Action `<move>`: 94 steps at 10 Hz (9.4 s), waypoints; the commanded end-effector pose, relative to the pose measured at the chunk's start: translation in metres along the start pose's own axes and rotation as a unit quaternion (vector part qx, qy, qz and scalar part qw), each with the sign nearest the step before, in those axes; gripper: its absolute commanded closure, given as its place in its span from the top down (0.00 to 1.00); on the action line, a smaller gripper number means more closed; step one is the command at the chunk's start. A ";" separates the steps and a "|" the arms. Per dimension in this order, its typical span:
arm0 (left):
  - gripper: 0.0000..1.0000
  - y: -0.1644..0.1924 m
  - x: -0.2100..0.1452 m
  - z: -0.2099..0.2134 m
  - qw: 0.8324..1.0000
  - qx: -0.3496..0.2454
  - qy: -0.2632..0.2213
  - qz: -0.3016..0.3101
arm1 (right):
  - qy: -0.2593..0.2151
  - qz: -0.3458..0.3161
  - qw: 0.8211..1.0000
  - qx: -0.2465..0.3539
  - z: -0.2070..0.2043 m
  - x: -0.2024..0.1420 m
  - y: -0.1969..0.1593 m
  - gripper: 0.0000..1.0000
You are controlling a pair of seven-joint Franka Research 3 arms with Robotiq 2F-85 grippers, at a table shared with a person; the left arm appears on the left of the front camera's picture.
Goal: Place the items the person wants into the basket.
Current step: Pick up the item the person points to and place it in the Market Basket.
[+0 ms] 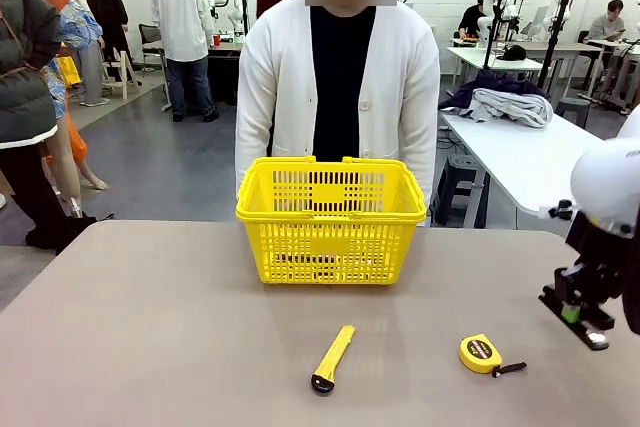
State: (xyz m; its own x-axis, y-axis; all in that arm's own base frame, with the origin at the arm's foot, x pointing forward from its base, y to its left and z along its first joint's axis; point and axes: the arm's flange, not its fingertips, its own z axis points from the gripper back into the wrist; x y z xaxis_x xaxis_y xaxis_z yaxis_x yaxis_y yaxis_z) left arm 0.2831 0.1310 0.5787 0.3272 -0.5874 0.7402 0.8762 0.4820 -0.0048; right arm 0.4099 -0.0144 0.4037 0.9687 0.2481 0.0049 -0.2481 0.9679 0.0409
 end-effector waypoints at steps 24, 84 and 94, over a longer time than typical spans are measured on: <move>1.00 -0.001 -0.001 0.000 1.000 -0.004 -0.007 -0.007 | -0.078 0.593 0.797 -0.084 0.231 0.272 0.295 0.31; 1.00 -0.001 -0.001 0.000 1.000 -0.004 -0.007 -0.007 | -0.122 0.382 0.914 0.063 0.046 -0.018 0.098 1.00; 1.00 -0.001 -0.001 0.000 1.000 -0.004 -0.007 -0.007 | -0.300 0.371 0.876 0.071 0.130 -0.156 -0.017 1.00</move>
State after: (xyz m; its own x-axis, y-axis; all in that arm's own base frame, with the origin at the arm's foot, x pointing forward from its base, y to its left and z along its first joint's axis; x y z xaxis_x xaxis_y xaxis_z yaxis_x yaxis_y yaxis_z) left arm 0.2834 0.1301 0.5789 0.3313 -0.5901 0.7363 0.8760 0.4822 -0.0077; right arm 0.2905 -0.0458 0.5482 0.4160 0.7286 0.5441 -0.8364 0.5414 -0.0855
